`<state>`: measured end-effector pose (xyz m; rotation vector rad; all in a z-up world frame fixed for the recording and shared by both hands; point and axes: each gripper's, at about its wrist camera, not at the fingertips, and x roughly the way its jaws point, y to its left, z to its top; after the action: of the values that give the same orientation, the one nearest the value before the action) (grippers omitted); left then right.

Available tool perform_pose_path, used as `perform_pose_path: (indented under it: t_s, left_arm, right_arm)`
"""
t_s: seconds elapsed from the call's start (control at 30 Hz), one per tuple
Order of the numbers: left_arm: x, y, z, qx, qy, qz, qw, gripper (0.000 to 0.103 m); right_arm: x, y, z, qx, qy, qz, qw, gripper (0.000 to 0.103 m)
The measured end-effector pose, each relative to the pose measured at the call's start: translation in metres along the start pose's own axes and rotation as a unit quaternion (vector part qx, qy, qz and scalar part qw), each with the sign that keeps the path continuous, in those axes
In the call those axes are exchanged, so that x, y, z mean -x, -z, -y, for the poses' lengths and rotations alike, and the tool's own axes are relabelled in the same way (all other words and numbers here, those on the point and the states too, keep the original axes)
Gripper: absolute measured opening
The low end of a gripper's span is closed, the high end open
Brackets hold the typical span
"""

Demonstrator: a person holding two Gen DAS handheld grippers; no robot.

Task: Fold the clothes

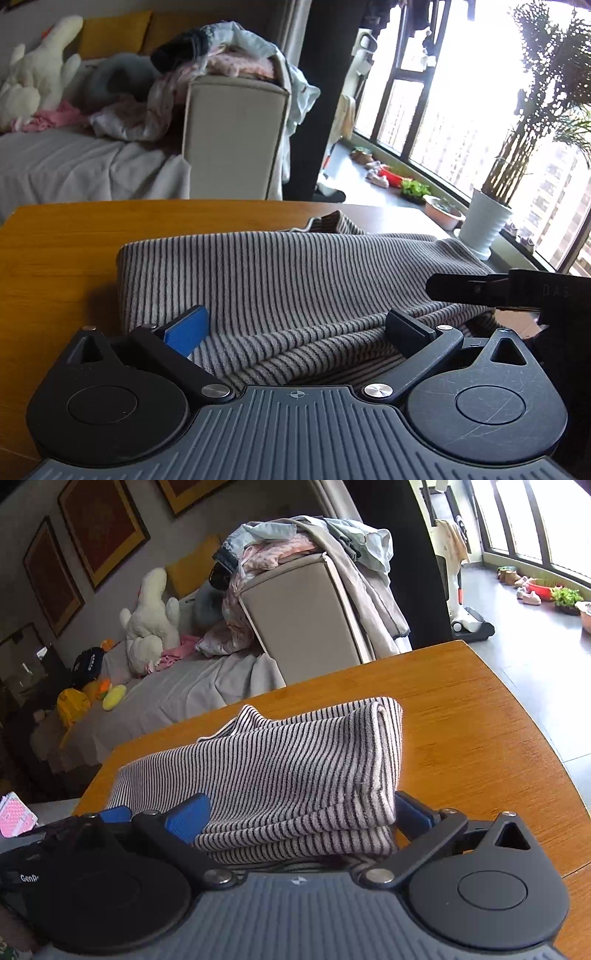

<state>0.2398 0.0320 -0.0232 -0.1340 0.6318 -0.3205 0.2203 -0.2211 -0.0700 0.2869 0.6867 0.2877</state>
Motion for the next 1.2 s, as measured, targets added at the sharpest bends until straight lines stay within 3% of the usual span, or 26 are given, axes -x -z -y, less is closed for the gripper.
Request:
perform_pose_path:
  t_s: [0.07, 0.2, 0.27, 0.3, 0.33, 0.43, 0.57, 0.73, 0.93, 1.07, 1.2]
  left_arm:
    - [0.0, -0.001, -0.002, -0.002, 0.005, -0.006, 1.0, 0.103]
    - [0.0, -0.001, -0.003, -0.006, 0.007, -0.008, 0.9999, 0.103]
    - [0.0, -0.001, -0.004, -0.004, 0.008, -0.005, 0.9999, 0.103]
    - [0.0, -0.001, -0.004, -0.002, 0.009, -0.003, 0.9999, 0.103]
    - [0.001, -0.001, -0.005, 0.0, 0.011, -0.002, 0.9999, 0.103]
    - [0.001, -0.001, -0.008, 0.007, 0.015, 0.002, 0.9999, 0.103]
    - [0.008, 0.0, -0.014, 0.022, 0.023, 0.011, 0.9994, 0.103]
    - [0.025, 0.006, -0.023, 0.033, 0.024, 0.03, 0.9988, 0.103]
    - [0.024, 0.008, -0.023, 0.032, 0.016, 0.029, 0.9989, 0.103]
    - [0.025, 0.01, -0.027, 0.046, 0.027, 0.033, 0.9981, 0.103]
    - [0.026, 0.01, -0.033, 0.059, 0.038, 0.036, 0.9969, 0.103]
  right_arm:
    - [0.003, -0.002, -0.006, 0.026, 0.012, -0.006, 1.0, 0.103]
    - [0.028, -0.009, -0.017, 0.08, 0.077, 0.057, 0.992, 0.099]
    - [0.042, -0.014, -0.026, 0.113, 0.103, 0.095, 0.984, 0.075]
    - [0.047, -0.019, -0.032, 0.122, 0.103, 0.103, 0.982, 0.054]
    - [0.047, -0.023, -0.037, 0.123, 0.093, 0.099, 0.983, 0.043]
    - [0.034, -0.027, -0.049, 0.124, 0.058, 0.062, 0.989, 0.043]
    - [-0.004, -0.012, -0.042, 0.099, 0.06, -0.003, 0.993, 0.045]
    - [-0.006, 0.0, -0.051, 0.143, 0.073, 0.009, 0.987, 0.053]
    - [-0.011, -0.029, -0.08, 0.194, 0.082, 0.02, 0.977, 0.053]
    - [-0.049, -0.063, -0.089, 0.185, 0.08, -0.003, 0.979, 0.059]
    - [-0.098, -0.077, -0.089, 0.193, 0.1, -0.034, 0.976, 0.07]
